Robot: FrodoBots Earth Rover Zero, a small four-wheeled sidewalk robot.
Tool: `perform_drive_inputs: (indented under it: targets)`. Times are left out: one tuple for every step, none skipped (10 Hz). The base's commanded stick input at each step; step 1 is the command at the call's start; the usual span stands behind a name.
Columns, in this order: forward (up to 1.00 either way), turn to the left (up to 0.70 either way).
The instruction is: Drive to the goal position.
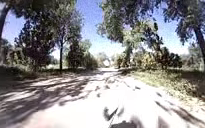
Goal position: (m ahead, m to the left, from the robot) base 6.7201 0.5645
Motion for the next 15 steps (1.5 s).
perform_drive_inputs:
  targets:
    - [1.00,0.03]
    - [1.00,0.03]
    - [1.00,0.03]
    - [1.00,0.03]
    - [1.00,0.03]
    - [1.00,0.03]
    - [1.00,0.03]
    - [1.00,0.03]
    - [1.00,0.03]
    - [1.00,0.03]
    - [1.00,0.03]
    - [1.00,0.03]
    - [1.00,0.03]
    - [1.00,0.03]
    - [1.00,0.03]
